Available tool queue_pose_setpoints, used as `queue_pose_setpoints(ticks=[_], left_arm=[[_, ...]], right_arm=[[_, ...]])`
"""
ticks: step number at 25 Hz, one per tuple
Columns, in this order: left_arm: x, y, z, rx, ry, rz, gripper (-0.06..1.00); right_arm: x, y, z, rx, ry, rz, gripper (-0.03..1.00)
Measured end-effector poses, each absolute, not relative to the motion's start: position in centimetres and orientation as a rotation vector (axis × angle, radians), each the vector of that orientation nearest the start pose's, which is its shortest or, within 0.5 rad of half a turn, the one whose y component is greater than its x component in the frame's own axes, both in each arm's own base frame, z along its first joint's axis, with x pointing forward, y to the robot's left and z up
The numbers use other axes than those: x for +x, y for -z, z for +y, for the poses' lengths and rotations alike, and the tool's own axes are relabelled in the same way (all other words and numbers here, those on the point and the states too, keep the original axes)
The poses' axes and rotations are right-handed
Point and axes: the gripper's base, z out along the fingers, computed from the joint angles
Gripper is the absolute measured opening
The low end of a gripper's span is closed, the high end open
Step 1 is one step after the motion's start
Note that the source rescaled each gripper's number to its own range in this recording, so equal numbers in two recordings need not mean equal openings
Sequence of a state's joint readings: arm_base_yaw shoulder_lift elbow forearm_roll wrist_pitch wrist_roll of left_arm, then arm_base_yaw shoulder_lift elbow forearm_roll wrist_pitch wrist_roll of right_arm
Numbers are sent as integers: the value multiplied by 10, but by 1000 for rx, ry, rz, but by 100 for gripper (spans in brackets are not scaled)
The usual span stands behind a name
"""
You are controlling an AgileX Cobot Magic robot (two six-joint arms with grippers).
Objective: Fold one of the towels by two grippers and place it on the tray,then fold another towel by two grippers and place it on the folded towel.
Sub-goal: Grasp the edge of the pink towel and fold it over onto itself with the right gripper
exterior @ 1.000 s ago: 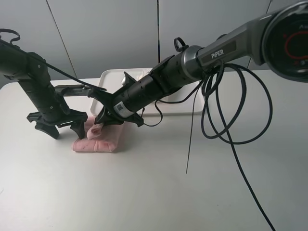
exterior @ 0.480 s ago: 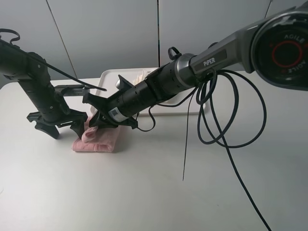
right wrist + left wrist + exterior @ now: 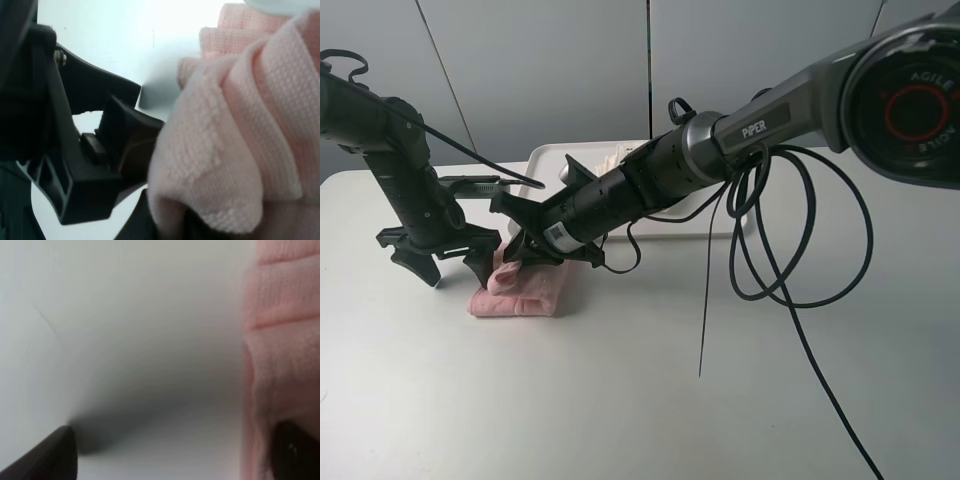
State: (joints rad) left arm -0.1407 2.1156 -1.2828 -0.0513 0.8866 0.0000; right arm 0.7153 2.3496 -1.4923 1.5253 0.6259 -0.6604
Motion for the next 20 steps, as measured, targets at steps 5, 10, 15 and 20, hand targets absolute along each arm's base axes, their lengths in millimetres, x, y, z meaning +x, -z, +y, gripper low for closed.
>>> queue_pose_setpoints(ticks=[5,10,15,20], left_arm=[[383,-117,-59,188,70,3177,99],[396,-134,-62,200,98,3146,99],[403,-145,-63,203,107,3128,99],[412,-160,-65,210,114,3092,99]], right_arm=[[321,-85,351,-171,-1381,2701,5],[321,-85,351,-173,-1381,2700,5],[322,-85,351,-184,-1370,2692,17],[323,-86,351,-176,-1388,2667,42]])
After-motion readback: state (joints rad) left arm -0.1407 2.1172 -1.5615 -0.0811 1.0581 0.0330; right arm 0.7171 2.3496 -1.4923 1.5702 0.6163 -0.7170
